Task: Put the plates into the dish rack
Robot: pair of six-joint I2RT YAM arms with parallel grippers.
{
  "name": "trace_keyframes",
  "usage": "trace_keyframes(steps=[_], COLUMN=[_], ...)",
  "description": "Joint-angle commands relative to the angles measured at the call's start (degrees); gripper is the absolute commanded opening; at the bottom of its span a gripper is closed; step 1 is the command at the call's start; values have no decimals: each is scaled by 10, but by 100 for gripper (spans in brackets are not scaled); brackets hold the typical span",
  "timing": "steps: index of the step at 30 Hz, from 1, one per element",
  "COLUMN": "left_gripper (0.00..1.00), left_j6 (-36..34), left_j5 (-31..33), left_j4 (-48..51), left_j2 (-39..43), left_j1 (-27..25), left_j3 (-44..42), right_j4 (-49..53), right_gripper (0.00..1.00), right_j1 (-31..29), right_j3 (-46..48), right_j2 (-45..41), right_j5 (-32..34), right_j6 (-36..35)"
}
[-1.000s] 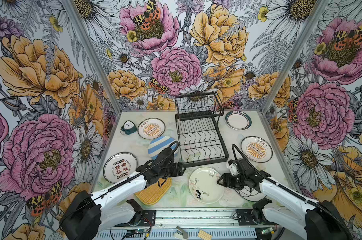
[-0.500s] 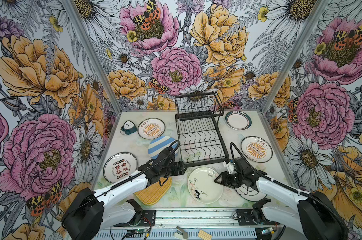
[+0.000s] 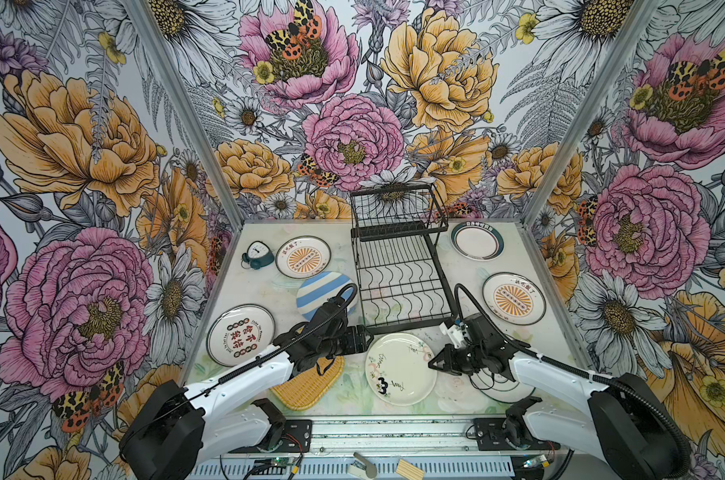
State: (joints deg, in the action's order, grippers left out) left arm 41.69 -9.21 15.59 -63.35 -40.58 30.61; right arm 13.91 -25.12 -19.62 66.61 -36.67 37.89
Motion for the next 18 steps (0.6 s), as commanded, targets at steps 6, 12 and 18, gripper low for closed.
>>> trace_keyframes(steps=[6, 12, 18], left_gripper=[80, 80, 80], left_j6=[2, 4, 4], left_j5=[-19, -27, -47], left_j4=[-10, -10, -19], left_j2=[13, 21, 30], left_j1=[8, 14, 21], left_j3=[-8, -10, -15], right_j4=[44, 45, 45], right_gripper=[0, 0, 0], right_j1=[-9, -10, -10], right_j3=[14, 15, 9], right_j2=[-12, -69, -124], right_j5=[47, 16, -14], right_j6=[-6, 8, 27])
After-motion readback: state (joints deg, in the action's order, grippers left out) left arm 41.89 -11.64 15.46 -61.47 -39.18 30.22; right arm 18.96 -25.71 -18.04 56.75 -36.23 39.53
